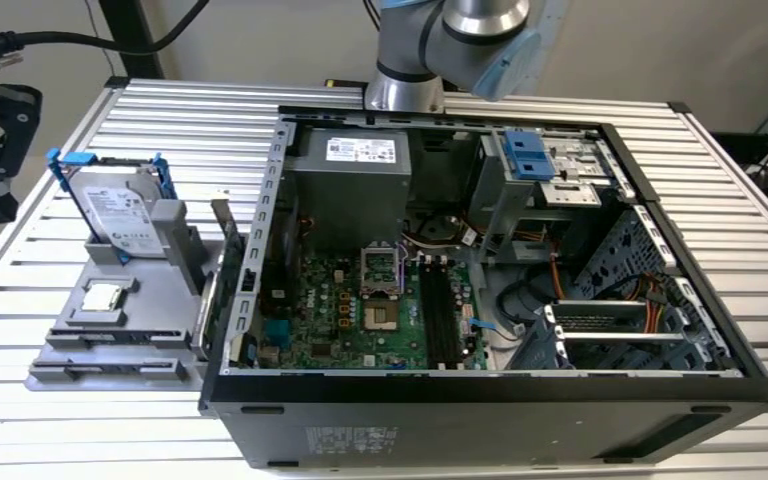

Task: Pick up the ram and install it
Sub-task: 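Pick up the ram and move it above insertion slot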

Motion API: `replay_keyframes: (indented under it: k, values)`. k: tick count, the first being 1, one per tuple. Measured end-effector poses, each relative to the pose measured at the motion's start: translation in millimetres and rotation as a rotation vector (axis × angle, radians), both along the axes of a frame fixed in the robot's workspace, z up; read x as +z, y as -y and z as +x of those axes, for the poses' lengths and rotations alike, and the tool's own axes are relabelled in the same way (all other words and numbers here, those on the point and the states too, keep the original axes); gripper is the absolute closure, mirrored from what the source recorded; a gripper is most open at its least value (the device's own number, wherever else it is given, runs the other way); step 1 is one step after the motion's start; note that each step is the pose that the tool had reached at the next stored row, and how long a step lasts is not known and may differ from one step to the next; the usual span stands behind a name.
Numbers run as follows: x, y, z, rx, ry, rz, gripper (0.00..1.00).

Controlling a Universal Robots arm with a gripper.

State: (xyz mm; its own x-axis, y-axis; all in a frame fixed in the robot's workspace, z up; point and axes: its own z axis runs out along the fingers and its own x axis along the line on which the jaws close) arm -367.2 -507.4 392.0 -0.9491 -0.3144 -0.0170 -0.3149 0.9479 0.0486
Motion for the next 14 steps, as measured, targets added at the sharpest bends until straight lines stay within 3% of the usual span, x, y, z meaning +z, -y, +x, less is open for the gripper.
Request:
replay_keyframes:
  k: [14]
  values:
    - [0.0, 0.0, 0.0, 0.253, 0.0000, 0.0000, 1.00]
